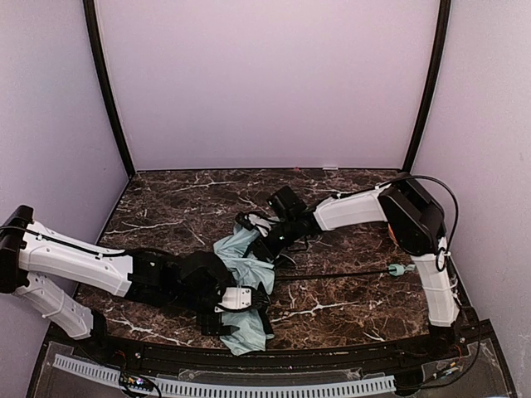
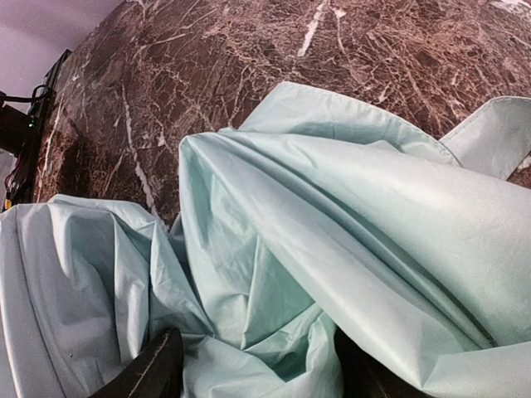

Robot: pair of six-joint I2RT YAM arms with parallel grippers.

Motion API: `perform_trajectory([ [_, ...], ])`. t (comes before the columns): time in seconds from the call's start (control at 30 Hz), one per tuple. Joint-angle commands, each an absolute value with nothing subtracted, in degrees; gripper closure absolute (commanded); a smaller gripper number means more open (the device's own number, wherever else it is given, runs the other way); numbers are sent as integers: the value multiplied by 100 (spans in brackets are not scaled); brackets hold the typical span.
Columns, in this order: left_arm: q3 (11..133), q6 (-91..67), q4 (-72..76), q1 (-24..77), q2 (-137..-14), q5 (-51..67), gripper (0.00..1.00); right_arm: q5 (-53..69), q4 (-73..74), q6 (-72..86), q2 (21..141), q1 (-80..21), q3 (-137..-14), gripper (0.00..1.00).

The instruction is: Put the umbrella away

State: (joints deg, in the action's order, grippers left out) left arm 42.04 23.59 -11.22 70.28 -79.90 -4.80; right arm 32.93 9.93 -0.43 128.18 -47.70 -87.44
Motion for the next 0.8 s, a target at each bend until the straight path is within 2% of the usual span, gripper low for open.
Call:
perform_trajectory([
  [0.0,4010,2638,-591,7040,-8160,-570,9,3318,1302,-117,13206,-4735,-8596,39],
  [0.17,4310,2609,-283,7039,-8021,-1103,79,3490,1388,-280,13103,-4745,-8434,40],
  [0.23,4229,2676,92,7040,-7732,-1072,95,3578,1307,-349,12982,-4755,-8256,40],
  [0.27,4167,2714,289,7032,-7587,-1033,99,3624,1263,-384,12931,-4766,-8170,40],
  [0.4,4121,2676,849,6858,-7281,-710,100,3836,1171,-506,12826,-4811,-7917,40],
  [0.53,4326,2184,1110,6204,-7381,-377,100,3928,1260,-707,12833,-4898,-7871,40],
  [0.77,4565,1636,1450,5314,-8387,-602,100,4280,1257,-933,12680,-4896,-7756,40],
])
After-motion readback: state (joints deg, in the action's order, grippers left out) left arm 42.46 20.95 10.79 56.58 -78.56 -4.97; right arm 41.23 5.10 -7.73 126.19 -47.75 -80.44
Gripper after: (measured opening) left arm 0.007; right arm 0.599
